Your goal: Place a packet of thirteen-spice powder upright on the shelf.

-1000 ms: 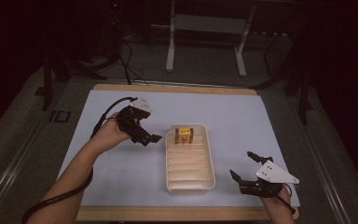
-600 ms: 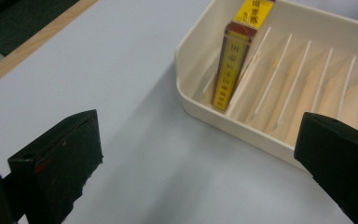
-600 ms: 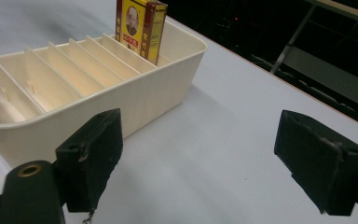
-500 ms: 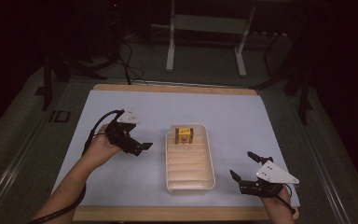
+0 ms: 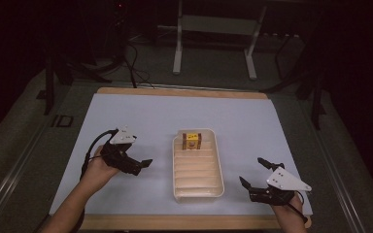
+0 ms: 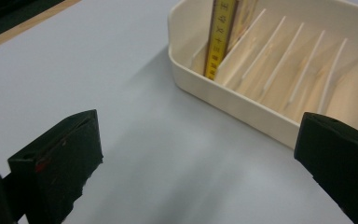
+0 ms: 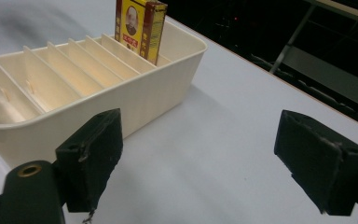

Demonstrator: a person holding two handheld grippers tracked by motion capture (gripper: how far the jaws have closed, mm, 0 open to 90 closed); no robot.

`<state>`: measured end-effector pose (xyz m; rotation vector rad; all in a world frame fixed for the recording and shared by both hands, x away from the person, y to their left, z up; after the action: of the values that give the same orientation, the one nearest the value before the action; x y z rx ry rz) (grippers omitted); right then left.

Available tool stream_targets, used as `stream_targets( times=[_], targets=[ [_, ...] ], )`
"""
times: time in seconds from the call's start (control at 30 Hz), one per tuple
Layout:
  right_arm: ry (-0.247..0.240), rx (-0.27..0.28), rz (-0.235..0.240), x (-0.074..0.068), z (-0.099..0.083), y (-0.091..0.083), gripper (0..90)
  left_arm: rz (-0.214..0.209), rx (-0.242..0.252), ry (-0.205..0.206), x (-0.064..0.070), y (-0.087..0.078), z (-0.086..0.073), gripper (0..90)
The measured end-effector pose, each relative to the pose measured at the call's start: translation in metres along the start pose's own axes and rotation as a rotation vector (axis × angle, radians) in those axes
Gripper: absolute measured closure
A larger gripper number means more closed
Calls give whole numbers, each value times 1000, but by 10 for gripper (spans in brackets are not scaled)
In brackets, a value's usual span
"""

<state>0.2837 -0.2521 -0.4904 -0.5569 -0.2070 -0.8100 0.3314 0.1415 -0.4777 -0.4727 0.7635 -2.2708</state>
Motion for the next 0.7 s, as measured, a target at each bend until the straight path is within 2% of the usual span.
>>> stream_targets(
  times=[0.07,0.17,0.37,0.53,0.7],
  targets=[
    [-1,1,0,0,0,0,154,0,-1,4,3,0,-5,11],
    [-1,2,-1,0,0,0,154,-64,-23,38,12,1,-15,11],
    [4,-2,-2,0,-1,-1,154,-54,-12,23,17,3,-33,11],
    [-2,4,-2,-1,0,-1,154,-29,28,-9,16,1,-42,11],
    [1,6,-5,0,-1,-2,154,-24,25,-22,17,-2,-50,11]
  ],
)
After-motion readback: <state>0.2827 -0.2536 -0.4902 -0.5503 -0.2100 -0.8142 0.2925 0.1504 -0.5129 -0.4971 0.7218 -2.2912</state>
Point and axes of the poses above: each handheld gripper's, and its own axes: y roughly forward along the jaws, z roughly out of its top, x roughly to its right, the point moved 6 cm from there along y, roughly forward along the jaws, and after that the axes turned 9 degrees about -y, right-handed, at the moved point
